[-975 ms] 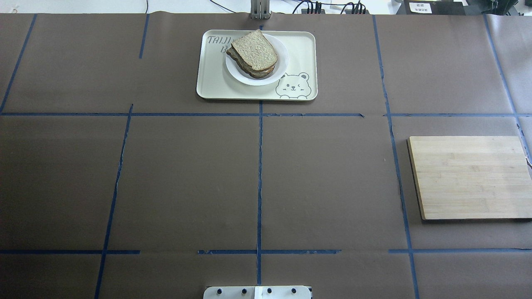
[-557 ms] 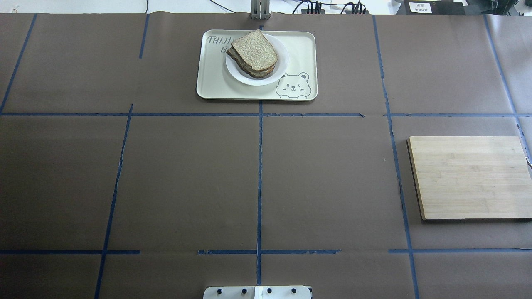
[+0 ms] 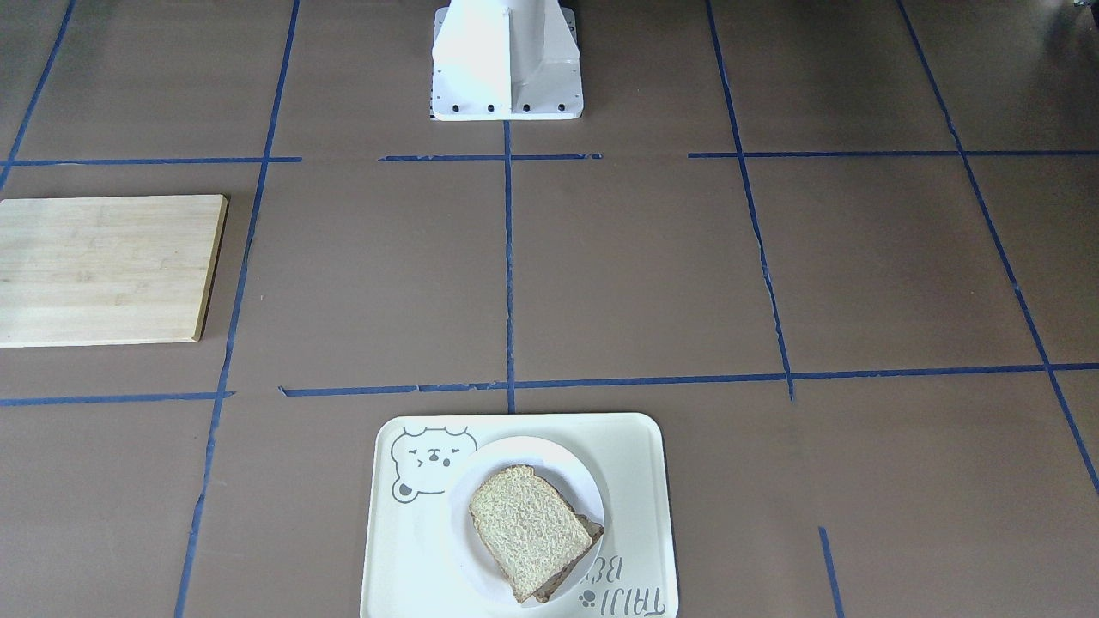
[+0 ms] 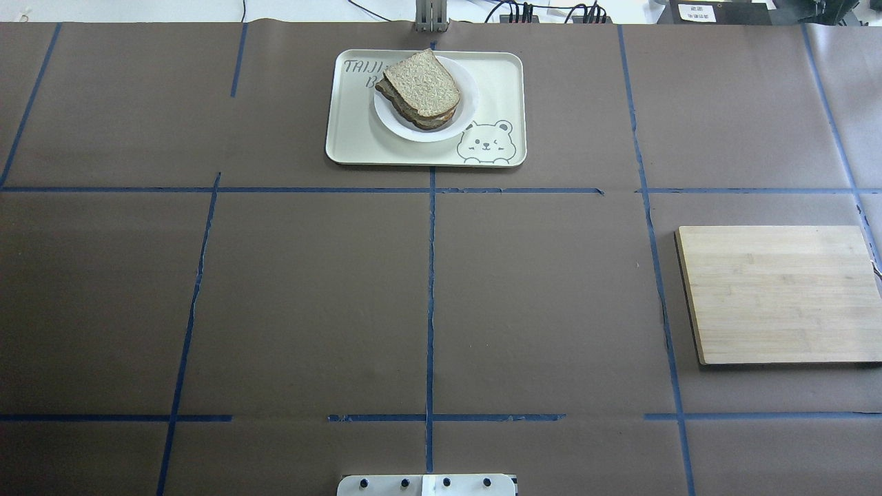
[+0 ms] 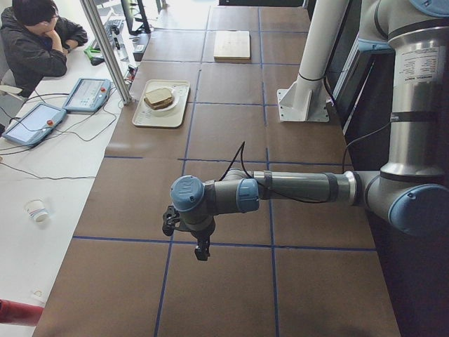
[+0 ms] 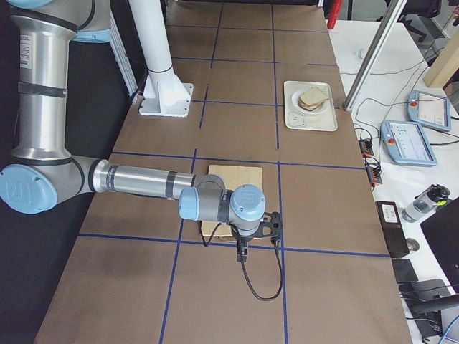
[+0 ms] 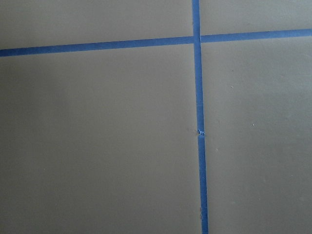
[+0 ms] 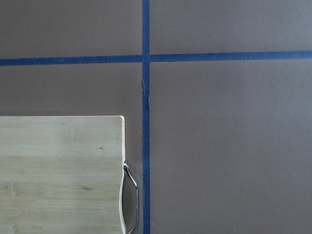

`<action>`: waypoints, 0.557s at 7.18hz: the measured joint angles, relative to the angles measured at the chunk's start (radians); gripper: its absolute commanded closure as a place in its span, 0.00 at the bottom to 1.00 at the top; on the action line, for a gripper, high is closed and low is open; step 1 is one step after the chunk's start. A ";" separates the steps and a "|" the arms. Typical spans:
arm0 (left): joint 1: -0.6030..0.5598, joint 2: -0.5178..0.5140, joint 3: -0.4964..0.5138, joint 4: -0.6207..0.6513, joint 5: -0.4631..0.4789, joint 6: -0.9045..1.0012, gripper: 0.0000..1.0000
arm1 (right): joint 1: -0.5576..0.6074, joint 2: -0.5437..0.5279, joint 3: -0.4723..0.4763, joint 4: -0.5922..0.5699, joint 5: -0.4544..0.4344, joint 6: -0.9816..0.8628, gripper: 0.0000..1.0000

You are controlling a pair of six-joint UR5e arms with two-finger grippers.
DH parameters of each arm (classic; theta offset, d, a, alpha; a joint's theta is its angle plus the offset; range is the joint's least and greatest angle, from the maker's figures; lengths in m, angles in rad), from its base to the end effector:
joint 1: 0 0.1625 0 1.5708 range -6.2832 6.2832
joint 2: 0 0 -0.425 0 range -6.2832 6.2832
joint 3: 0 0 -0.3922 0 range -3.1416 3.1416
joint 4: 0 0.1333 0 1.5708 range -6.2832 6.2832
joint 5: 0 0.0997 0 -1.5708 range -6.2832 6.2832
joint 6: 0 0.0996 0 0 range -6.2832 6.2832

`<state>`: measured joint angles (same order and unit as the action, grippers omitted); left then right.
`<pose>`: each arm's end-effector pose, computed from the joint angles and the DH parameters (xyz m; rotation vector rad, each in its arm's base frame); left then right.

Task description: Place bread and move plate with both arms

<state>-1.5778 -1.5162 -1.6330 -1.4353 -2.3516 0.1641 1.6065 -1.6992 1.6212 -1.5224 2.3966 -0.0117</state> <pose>-0.0664 -0.4584 0.6668 -0.0543 0.7875 0.0989 0.0755 -0.4318 0.6850 -0.0083 -0.8262 0.0348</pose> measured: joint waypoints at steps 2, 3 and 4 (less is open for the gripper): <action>0.000 0.000 -0.002 0.000 0.000 0.000 0.00 | 0.026 -0.005 0.004 0.003 0.002 -0.001 0.00; -0.001 -0.001 -0.001 -0.001 0.000 0.000 0.00 | 0.029 -0.003 0.003 0.003 0.002 -0.001 0.00; -0.001 -0.001 0.000 -0.001 0.000 0.000 0.00 | 0.030 -0.003 0.002 0.002 0.002 -0.001 0.00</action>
<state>-1.5784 -1.5170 -1.6327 -1.4365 -2.3516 0.1641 1.6360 -1.7024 1.6232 -1.5200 2.3984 -0.0123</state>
